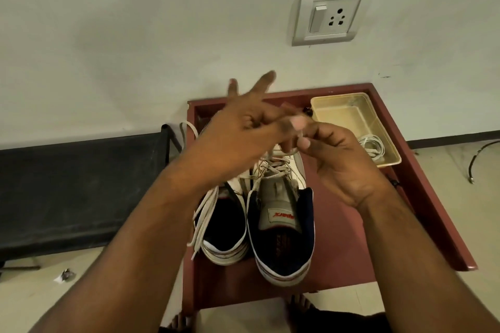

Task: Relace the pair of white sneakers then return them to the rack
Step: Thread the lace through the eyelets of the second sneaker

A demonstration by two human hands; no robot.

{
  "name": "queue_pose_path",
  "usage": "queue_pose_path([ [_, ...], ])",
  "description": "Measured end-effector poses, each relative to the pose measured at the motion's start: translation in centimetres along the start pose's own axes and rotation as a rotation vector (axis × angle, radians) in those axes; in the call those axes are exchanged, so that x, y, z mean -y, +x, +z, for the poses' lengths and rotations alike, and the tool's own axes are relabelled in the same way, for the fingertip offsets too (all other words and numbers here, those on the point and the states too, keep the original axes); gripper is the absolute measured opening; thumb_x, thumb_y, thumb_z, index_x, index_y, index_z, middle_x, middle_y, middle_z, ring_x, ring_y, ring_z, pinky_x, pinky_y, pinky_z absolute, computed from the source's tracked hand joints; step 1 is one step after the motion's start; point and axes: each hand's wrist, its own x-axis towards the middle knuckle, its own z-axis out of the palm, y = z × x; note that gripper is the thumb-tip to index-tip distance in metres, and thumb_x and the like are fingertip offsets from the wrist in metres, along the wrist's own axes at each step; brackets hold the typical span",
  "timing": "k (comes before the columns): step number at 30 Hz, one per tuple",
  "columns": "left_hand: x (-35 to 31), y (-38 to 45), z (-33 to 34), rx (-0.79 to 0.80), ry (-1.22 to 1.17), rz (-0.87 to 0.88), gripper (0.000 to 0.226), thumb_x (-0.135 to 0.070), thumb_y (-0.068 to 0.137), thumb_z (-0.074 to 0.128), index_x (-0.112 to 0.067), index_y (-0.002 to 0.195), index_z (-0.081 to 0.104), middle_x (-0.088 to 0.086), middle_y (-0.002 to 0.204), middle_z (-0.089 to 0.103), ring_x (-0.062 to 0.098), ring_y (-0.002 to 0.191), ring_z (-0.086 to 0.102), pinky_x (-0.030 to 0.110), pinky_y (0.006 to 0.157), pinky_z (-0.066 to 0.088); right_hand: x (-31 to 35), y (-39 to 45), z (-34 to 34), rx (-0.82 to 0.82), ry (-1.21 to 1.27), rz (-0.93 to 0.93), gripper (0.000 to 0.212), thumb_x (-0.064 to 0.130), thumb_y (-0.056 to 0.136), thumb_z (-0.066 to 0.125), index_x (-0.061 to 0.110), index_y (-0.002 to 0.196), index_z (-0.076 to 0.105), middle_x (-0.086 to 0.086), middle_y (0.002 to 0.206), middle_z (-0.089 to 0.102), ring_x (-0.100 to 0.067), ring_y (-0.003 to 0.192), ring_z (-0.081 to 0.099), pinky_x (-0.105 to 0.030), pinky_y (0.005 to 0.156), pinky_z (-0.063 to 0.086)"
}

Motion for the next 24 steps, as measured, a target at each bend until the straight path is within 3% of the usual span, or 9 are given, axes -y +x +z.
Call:
queue_pose_path([
  [3,2.2,0.5,-2.1,-0.084,0.066,-0.085,0.029,-0.047,0.085,0.063,-0.027,0.067,0.071,-0.020,0.160,0.016,0.003,0.147,-0.013,0.048,0.120,-0.011,0.4,-0.6,-1.0,-0.029,0.017,0.027,0.011,0.028,0.074,0.071,0.017,0.077,0.073,-0.009,0.077,0.071,-0.021,0.086,0.069,-0.029,0.089,0.051],
  [5,4.5,1.0,-3.5,-0.207,0.126,-0.215,0.031,-0.048,0.088,0.063,-0.027,0.067,0.070,-0.020,0.160,0.017,0.016,0.151,-0.011,0.053,0.120,-0.005,0.8,-0.9,-2.2,-0.071,0.000,0.055,0.020,0.029,0.070,0.076,0.010,0.076,0.072,-0.005,0.059,0.061,-0.012,0.058,0.060,-0.024,0.069,0.054],
  [7,6.7,1.4,-4.5,-0.386,0.267,-0.371,0.028,-0.048,0.094,0.057,-0.028,0.083,0.072,-0.011,0.163,0.017,0.025,0.152,-0.007,0.061,0.118,0.002,1.0,-1.2,-3.2,-0.137,-0.060,0.061,0.038,0.041,0.060,0.086,0.009,0.075,0.074,-0.002,0.054,0.054,-0.011,0.052,0.050,-0.022,0.059,0.050],
  [9,8.0,1.5,-4.5,-0.458,0.482,-0.493,0.030,-0.046,0.097,0.052,-0.027,0.115,0.067,0.001,0.165,0.004,0.037,0.149,-0.013,0.067,0.115,0.002,0.9,-1.4,-3.8,-0.191,-0.112,0.058,0.043,0.050,0.053,0.089,0.014,0.072,0.075,-0.002,0.053,0.054,-0.011,0.053,0.051,-0.023,0.058,0.046],
  [12,7.4,1.7,-2.3,-0.264,0.446,-0.287,0.049,-0.042,0.096,0.057,-0.044,0.142,0.041,-0.004,0.164,-0.017,0.034,0.143,-0.032,0.067,0.112,-0.012,0.7,-1.0,-2.9,-0.182,-0.146,0.034,0.037,0.047,0.056,0.087,0.015,0.071,0.076,-0.001,0.056,0.058,-0.008,0.053,0.047,-0.019,0.054,0.040],
  [15,4.8,1.9,1.5,0.073,0.337,-0.072,0.039,-0.047,0.091,0.060,-0.050,0.130,0.054,-0.018,0.161,-0.016,0.023,0.143,-0.035,0.061,0.110,-0.021,0.6,-0.6,-1.5,-0.149,-0.196,0.044,0.020,0.034,0.064,0.083,0.016,0.067,0.074,-0.004,0.056,0.058,-0.007,0.050,0.046,-0.015,0.050,0.038],
  [17,4.5,2.1,2.9,0.130,0.256,-0.068,0.019,-0.044,0.087,0.066,-0.040,0.106,0.071,-0.019,0.163,-0.003,0.021,0.146,-0.028,0.065,0.113,-0.016,0.7,-0.7,-1.5,-0.151,-0.218,0.045,0.015,0.032,0.063,0.078,0.018,0.066,0.075,-0.004,0.055,0.058,-0.007,0.050,0.045,-0.014,0.048,0.038],
  [21,6.0,2.4,0.2,-0.056,0.097,-0.129,0.002,-0.045,0.081,0.070,-0.044,0.079,0.071,-0.016,0.156,0.034,0.022,0.150,0.016,0.061,0.119,0.007,1.2,-1.3,-3.1,-0.187,-0.244,0.093,0.024,0.032,0.064,0.078,0.014,0.079,0.078,-0.004,0.057,0.058,-0.013,0.053,0.045,-0.019,0.051,0.040],
  [24,7.5,1.9,-3.4,-0.176,0.411,-0.360,0.014,-0.051,0.077,0.074,-0.045,0.089,0.071,-0.014,0.140,0.051,0.023,0.141,0.035,0.058,0.115,0.019,1.3,-1.6,-4.0,-0.232,-0.275,0.115,0.026,0.032,0.065,0.077,0.013,0.082,0.078,-0.004,0.057,0.057,-0.012,0.053,0.046,-0.022,0.051,0.041],
])
